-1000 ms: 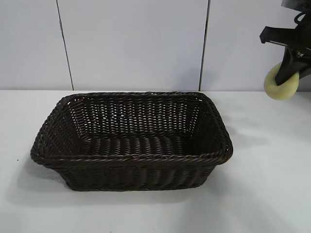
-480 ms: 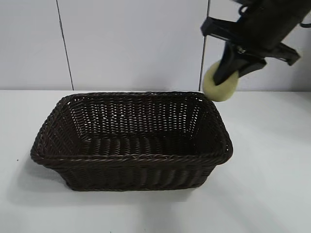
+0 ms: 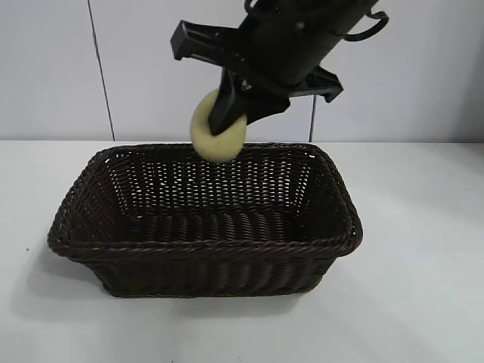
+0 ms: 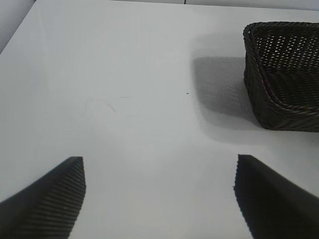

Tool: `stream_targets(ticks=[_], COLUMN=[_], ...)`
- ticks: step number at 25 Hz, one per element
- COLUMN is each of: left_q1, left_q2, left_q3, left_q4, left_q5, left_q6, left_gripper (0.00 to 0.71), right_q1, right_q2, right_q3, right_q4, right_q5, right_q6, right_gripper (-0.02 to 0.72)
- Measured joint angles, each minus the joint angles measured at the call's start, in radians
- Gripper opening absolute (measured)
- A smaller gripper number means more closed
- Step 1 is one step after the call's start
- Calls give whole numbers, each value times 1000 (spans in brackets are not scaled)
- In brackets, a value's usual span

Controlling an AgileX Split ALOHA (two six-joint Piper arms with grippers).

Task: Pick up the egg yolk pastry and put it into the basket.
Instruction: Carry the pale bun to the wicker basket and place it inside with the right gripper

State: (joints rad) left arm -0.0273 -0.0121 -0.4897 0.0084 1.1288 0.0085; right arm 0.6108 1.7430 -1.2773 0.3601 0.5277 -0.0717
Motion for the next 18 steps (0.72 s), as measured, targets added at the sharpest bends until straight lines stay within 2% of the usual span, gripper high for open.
stream_targets(ticks=[11, 14, 16, 18], left_q1=[0, 0, 0, 0], left_q2=[0, 0, 0, 0], left_q3=[0, 0, 0, 0], left_q4=[0, 0, 0, 0], left_q5=[0, 0, 0, 0], left_q6=[0, 0, 0, 0], left_gripper=[596, 596, 596, 596], right_q1=[13, 13, 13, 13], right_q2=[215, 229, 223, 216], right_q3=[0, 0, -2, -4], right_q4=[3, 3, 3, -2], right_q5=[-85, -85, -81, -55], right_q6=[0, 2, 11, 18], right_gripper=[36, 45, 98, 211])
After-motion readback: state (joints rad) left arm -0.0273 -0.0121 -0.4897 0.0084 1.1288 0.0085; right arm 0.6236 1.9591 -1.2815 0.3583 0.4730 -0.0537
